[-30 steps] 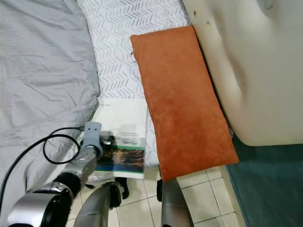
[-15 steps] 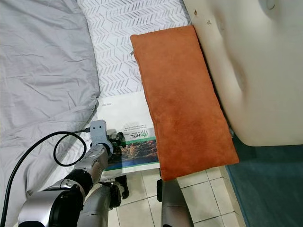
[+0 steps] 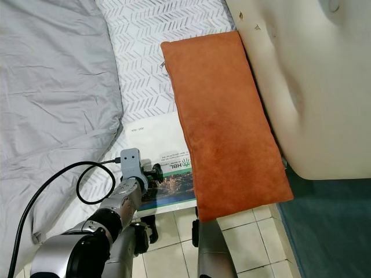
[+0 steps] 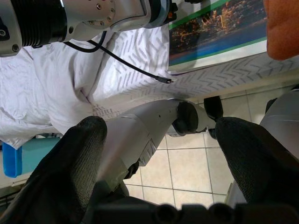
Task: Clean up the room
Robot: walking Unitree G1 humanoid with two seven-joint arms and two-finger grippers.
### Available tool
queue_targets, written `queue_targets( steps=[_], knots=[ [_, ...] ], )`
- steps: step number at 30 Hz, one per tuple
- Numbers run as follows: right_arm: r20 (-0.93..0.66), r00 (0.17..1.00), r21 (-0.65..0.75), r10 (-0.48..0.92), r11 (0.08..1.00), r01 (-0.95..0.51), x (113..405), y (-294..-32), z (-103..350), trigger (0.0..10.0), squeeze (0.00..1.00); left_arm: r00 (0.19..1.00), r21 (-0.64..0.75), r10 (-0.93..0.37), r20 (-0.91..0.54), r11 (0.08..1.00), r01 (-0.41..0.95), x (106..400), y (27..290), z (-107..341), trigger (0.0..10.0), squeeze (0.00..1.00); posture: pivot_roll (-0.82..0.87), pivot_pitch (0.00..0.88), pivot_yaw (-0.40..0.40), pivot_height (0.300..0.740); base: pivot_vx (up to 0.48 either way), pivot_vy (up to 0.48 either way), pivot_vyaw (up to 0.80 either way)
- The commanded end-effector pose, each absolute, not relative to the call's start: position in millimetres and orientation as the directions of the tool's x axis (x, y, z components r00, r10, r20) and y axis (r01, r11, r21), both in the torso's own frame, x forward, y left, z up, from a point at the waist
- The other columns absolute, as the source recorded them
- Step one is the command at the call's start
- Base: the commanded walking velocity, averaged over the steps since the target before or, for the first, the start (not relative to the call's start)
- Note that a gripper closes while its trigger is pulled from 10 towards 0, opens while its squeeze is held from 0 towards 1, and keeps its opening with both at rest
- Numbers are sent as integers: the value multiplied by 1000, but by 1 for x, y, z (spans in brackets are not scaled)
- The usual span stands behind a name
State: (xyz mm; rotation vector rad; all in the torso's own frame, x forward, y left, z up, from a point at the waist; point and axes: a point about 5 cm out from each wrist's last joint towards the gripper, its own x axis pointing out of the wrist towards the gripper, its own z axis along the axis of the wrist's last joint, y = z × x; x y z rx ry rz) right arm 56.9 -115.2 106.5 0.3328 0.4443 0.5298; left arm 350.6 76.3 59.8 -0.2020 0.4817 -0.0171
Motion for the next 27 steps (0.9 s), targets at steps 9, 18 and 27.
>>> queue_targets(
  steps=[9,18,27],
  knots=[
    [-361,719,466,594,783,-413,52,-109,87,10000,0,888,-146,-90,-451,989,26,348,76,57,10000,0,-362,582,63,740,0,0,0],
    [-316,724,444,613,770,-458,84,-110,68,10000,0,927,-115,-117,-357,990,81,357,91,70,10000,0,-267,452,92,740,0,0,0],
    [-274,760,382,590,792,-477,132,-125,50,10000,0,947,-115,-214,-239,975,191,331,60,76,10000,0,-201,271,110,740,0,0,0]
  ],
)
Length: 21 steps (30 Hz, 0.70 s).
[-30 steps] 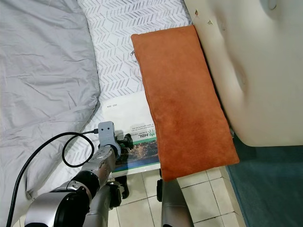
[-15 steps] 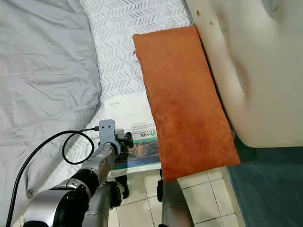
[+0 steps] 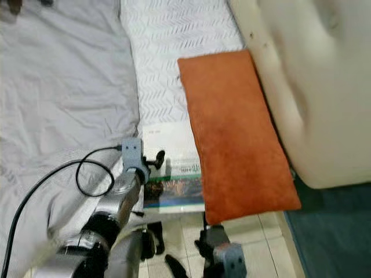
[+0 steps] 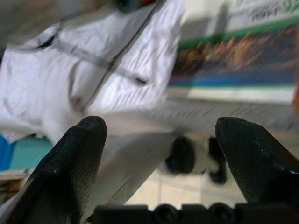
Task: Clean up the room
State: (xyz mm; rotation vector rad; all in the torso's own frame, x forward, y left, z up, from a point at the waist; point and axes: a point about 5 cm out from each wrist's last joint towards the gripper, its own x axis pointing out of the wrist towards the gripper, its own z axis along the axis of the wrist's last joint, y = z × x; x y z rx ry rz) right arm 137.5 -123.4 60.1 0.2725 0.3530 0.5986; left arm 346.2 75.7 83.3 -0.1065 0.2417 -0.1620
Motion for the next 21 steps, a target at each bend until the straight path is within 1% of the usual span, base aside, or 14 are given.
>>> queue_targets(
  steps=[1,2,3,4,5,6,7,10,12,14,15,16,21],
  knots=[
    [-263,770,373,581,797,-474,138,-126,49,10000,0,951,-70,-228,-211,973,218,325,63,77,10000,0,-190,240,114,740,0,0,0],
    [-253,782,363,570,805,-469,144,-127,50,10000,0,950,-30,-239,-198,971,238,318,67,76,10000,0,-187,227,114,740,0,0,0],
    [-241,797,352,554,815,-460,152,-130,49,10000,0,956,41,-243,-162,967,253,312,75,77,10000,0,-178,183,116,740,0,0,0],
    [-234,806,346,544,821,-453,157,-131,48,10000,0,958,84,-247,-142,962,261,309,80,77,10000,0,-178,183,116,740,0,0,0],
    [-226,828,320,513,842,-434,168,-136,46,10000,0,961,110,-241,-133,961,256,307,89,75,10000,0,-165,113,121,740,0,0,0],
    [-226,828,320,513,842,-434,168,-136,46,10000,0,961,110,-241,-133,961,256,307,89,75,10000,0,-165,113,121,740,0,0,0],
    [-205,878,263,432,889,-376,185,-148,47,10000,0,970,219,-233,-67,945,242,303,107,77,10000,1000,-161,64,118,740,0,0,0],
    [-174,945,163,277,955,-250,206,-168,51,10000,0,979,218,-200,-32,955,202,298,129,81,10000,1000,-159,0,117,740,0,0,0],
    [-146,971,132,187,977,-169,212,-179,56,10000,0,985,204,-170,-5,964,168,292,140,85,10000,1000,-156,0,113,740,0,0,0],
    [-126,985,118,121,987,-106,216,-188,60,10000,0,990,192,-141,5,972,137,286,147,85,10000,1000,-155,0,105,740,0,0,0],
    [-126,985,118,121,987,-106,216,-188,60,10000,0,990,192,-141,5,972,137,286,147,85,10000,1000,-155,0,105,740,0,0,0],
    [-114,990,109,85,991,-72,218,-193,61,10000,0,991,196,-131,6,972,127,282,150,84,10000,1000,-155,0,103,740,0,0,0],
    [-29,999,22,-44,999,45,223,-213,71,10000,0,993,174,-115,-1,978,113,264,157,69,10000,1000,-153,0,96,740,0,0,0]
  ],
)
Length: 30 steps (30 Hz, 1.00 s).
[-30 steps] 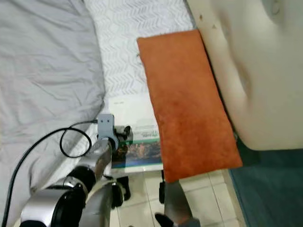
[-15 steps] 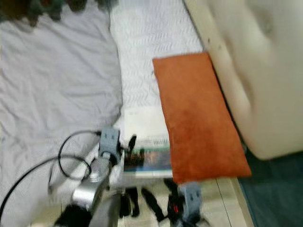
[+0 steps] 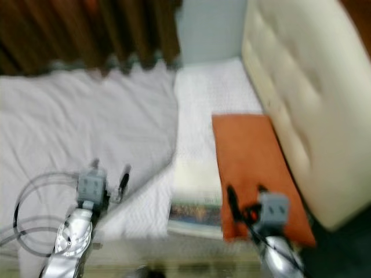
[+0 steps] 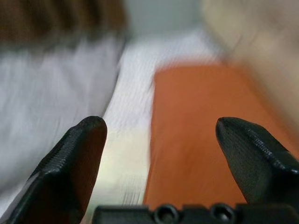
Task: Clean up the room
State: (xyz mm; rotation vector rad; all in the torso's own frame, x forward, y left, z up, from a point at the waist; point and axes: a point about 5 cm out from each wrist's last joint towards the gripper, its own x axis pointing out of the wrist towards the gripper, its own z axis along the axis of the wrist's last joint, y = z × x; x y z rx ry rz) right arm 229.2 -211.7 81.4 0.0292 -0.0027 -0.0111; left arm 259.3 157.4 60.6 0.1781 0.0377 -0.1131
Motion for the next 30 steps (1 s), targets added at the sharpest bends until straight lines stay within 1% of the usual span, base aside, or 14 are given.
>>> queue_targets(
  steps=[1,4,7,8,9,10,12,13,18,20,22,25,26,30],
  knots=[
    [17,996,4,-83,997,83,224,-217,78,10000,0,993,146,-115,-13,983,116,258,157,66,10000,1000,-155,0,95,740,0,0,0],
    [74,993,3,-92,996,92,221,-217,89,10000,0,994,118,-111,-3,987,111,250,159,67,10000,1000,-155,0,93,740,0,0,0],
    [62,997,6,-52,999,51,218,-210,88,10000,0,989,88,-150,-12,985,150,246,155,71,10000,1000,-152,0,89,740,0,0,0],
    [41,998,6,-44,999,44,218,-208,84,10000,0,989,73,-150,-19,986,151,248,153,71,10000,933,-150,0,89,740,0,0,0],
    [29,999,6,-42,999,42,219,-208,81,10000,0,989,63,-147,-23,987,148,251,152,72,10000,933,-150,0,90,740,0,0,0],
    [5,1000,13,-17,1000,17,222,-205,75,10000,0,988,43,-148,-51,988,150,256,150,68,10000,0,-152,0,90,740,0,0,0],
    [2,1000,14,-8,1000,8,223,-204,74,10000,0,987,34,-148,-55,988,150,257,149,67,10000,0,-153,0,91,740,0,0,0],
    [3,1000,12,23,1000,-23,229,-202,75,10000,0,982,-6,-166,-94,986,166,260,148,59,10000,0,-159,0,90,740,0,461,0],
    [-1,999,5,43,999,-43,233,-201,74,10000,0,982,-18,-149,-121,989,148,260,150,54,10000,0,-164,0,86,740,0,461,0],
    [-11,997,14,70,997,-70,227,-202,74,10000,0,988,-62,-99,-120,994,92,253,157,52,10000,0,-159,6,60,740,0,463,0],
    [-37,994,12,100,995,-100,221,-199,70,10000,0,989,-72,-97,-110,993,89,247,156,53,10000,0,-154,18,43,740,0,461,0],
    [-44,994,13,104,995,-103,220,-199,69,10000,0,989,-72,-97,-109,993,89,246,155,53,10000,0,-154,18,43,740,0,464,0],
    [-53,992,11,114,993,-114,219,-199,68,10000,0,990,-82,-94,-110,993,85,245,154,52,10000,0,-152,24,28,740,0,465,0],
    [-68,989,3,129,992,-129,220,-201,66,10000,0,987,-90,-108,-115,991,98,247,151,50,10000,0,-148,31,12,740,0,465,0]
  ],
)
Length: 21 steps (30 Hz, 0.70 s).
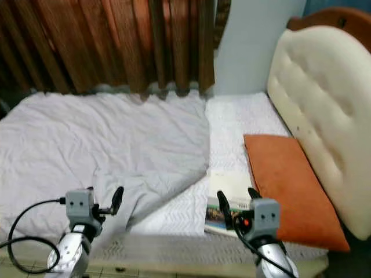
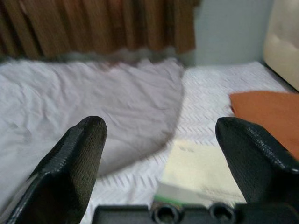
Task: Clean up the room
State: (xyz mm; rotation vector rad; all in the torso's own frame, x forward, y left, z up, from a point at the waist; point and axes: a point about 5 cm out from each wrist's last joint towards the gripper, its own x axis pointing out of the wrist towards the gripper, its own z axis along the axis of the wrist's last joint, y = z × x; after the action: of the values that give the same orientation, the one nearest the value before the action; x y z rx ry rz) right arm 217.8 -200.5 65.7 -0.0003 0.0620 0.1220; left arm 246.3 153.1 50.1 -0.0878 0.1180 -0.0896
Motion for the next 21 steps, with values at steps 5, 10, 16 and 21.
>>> queue_targets(
  steps=[5,10,16,21],
  knots=[
    [-85,985,-12,150,988,-152,225,-201,63,10000,0,983,-85,-148,-109,987,139,253,150,52,10000,0,-142,30,12,740,0,474,0],
    [-90,984,-9,152,988,-153,226,-200,61,10000,0,983,-93,-136,-121,988,126,253,155,51,10000,0,-131,31,14,740,0,479,0],
    [-96,983,24,157,988,-156,226,-198,57,10000,0,981,-104,-139,-132,987,126,248,155,49,10000,0,-120,27,26,740,0,480,0],
    [-93,981,41,172,985,-169,230,-195,56,10000,0,980,-85,-150,-129,986,140,254,156,51,10000,0,-116,18,31,740,0,480,0]
  ],
)
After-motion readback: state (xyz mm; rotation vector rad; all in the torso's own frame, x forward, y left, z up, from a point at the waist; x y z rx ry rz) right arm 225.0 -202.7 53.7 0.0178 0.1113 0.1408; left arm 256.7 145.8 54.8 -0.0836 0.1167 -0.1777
